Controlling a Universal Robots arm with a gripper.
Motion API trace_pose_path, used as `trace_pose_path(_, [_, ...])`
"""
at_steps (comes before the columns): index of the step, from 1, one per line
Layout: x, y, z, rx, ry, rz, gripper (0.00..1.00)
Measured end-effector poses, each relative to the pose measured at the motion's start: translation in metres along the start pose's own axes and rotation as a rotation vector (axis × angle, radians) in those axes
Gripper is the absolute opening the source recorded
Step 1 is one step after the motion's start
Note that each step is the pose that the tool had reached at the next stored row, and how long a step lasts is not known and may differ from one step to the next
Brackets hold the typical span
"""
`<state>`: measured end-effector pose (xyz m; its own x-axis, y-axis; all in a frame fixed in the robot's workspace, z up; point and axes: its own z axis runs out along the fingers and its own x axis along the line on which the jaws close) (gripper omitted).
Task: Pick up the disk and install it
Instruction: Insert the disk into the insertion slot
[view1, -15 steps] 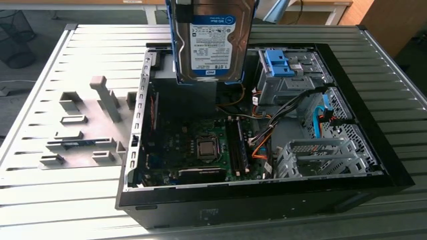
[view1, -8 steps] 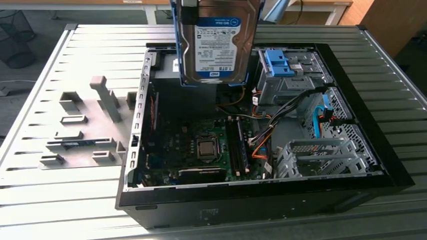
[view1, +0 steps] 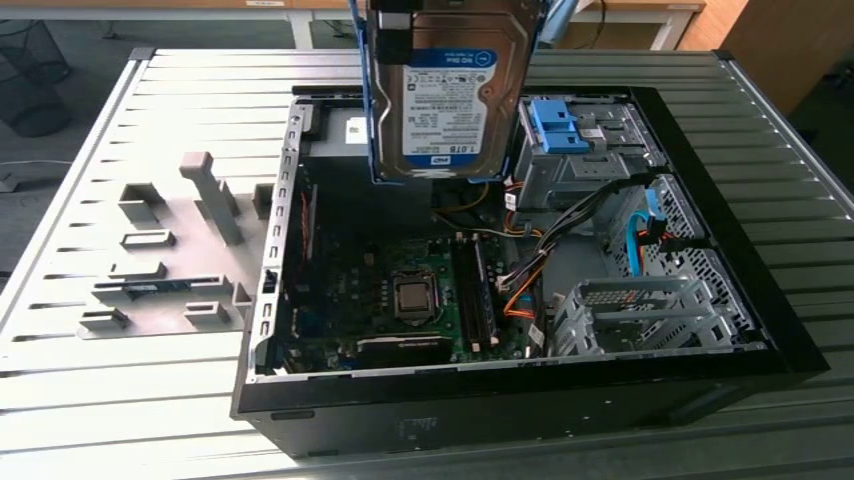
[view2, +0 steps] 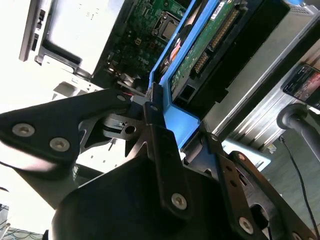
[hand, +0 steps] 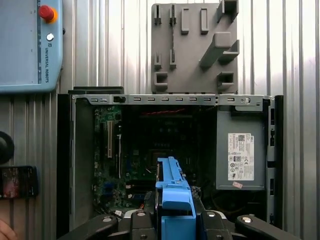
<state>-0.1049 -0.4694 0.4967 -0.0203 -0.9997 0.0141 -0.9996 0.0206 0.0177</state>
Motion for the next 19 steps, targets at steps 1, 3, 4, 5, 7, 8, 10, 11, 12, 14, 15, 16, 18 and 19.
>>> trace_pose_path(1, [0.0031, -0.0004, 0.0009, 0.0002, -0.0006, 0.000, 0.36])
trace_pose_path(3, [0.0098, -0.0009, 0.0024, 0.0001, -0.0007, 0.000, 0.36])
trace_pose_path(4, [0.0129, -0.0012, 0.0032, 0.0001, -0.0007, 0.000, 0.36])
trace_pose_path(5, [0.0158, -0.0015, 0.0040, 0.0000, -0.0006, 0.000, 0.36])
trace_pose_path(7, [0.0195, -0.0029, 0.0059, 0.0002, -0.0008, 0.000, 0.36])
trace_pose_path(8, [0.0203, -0.0047, 0.0068, 0.0002, -0.0009, 0.000, 0.36])
trace_pose_path(10, [0.0209, -0.0105, 0.0081, 0.0000, -0.0005, 0.000, 0.36])
trace_pose_path(11, [0.0212, -0.0136, 0.0088, 0.0000, -0.0005, 0.000, 0.36])
trace_pose_path(12, [0.0214, -0.0170, 0.0093, 0.0000, -0.0005, 0.000, 0.36])
trace_pose_path(14, [0.0217, -0.0239, 0.0104, 0.0001, -0.0006, 0.000, 0.36])
trace_pose_path(15, [0.0219, -0.0273, 0.0108, 0.0001, -0.0006, 0.000, 0.36])
trace_pose_path(16, [0.0224, -0.0300, 0.0113, 0.0001, -0.0008, 0.000, 0.36])
trace_pose_path(18, [0.0247, -0.0327, 0.0117, 0.0000, -0.0012, 0.000, 0.36])
trace_pose_path(19, [0.0254, -0.0332, 0.0119, 0.0000, -0.0014, 0.000, 0.36])
